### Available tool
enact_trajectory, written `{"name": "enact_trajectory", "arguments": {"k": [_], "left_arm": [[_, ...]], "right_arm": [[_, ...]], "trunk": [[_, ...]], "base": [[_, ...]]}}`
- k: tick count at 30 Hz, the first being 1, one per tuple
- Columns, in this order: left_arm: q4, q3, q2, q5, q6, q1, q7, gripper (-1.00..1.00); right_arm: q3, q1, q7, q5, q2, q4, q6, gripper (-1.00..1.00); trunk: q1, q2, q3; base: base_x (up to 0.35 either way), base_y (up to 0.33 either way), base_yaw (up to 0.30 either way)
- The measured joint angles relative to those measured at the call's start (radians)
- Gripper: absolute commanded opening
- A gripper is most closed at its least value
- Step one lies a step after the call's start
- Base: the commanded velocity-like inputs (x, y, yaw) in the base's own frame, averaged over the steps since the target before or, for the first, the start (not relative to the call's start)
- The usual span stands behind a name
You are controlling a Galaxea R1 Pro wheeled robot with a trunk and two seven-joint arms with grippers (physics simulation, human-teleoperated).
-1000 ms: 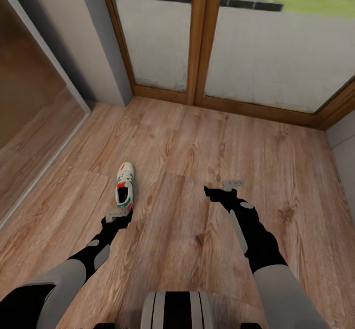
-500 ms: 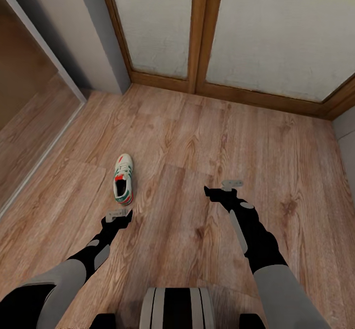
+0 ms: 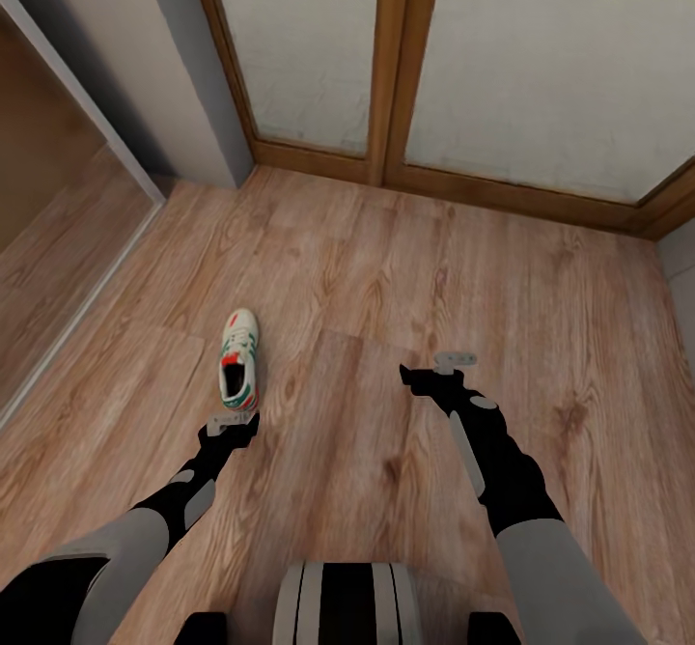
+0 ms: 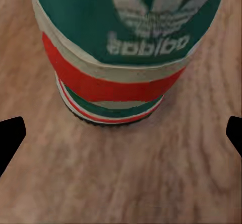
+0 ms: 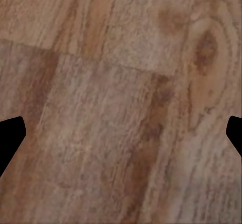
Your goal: Pick up the two gym shoes and the two sandals from the corridor floor and place them onto the hallstand (shoe rack) in the corridor, making sure they are on the rack and not on the floor. Arrange them so the two gym shoes are next to each other and the two sandals are next to each other.
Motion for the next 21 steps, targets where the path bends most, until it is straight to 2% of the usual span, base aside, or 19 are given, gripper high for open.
{"name": "enact_trajectory", "arguments": {"k": [12, 17, 21], "left_arm": [[0.0, 0.0, 0.0, 0.0, 0.0, 0.0, 0.0, 1.0], [0.0, 0.0, 0.0, 0.0, 0.0, 0.0, 0.0, 1.0], [0.0, 0.0, 0.0, 0.0, 0.0, 0.0, 0.0, 1.0]], "right_arm": [[0.0, 0.0, 0.0, 0.0, 0.0, 0.0, 0.0, 1.0], [0.0, 0.0, 0.0, 0.0, 0.0, 0.0, 0.0, 1.0], [0.0, 0.0, 0.0, 0.0, 0.0, 0.0, 0.0, 1.0]], "trunk": [[0.001, 0.0, 0.0], [0.0, 0.0, 0.0], [0.0, 0.0, 0.0]], "base": [[0.072, 0.0, 0.0], [0.256, 0.0, 0.0], [0.069, 0.0, 0.0]]}}
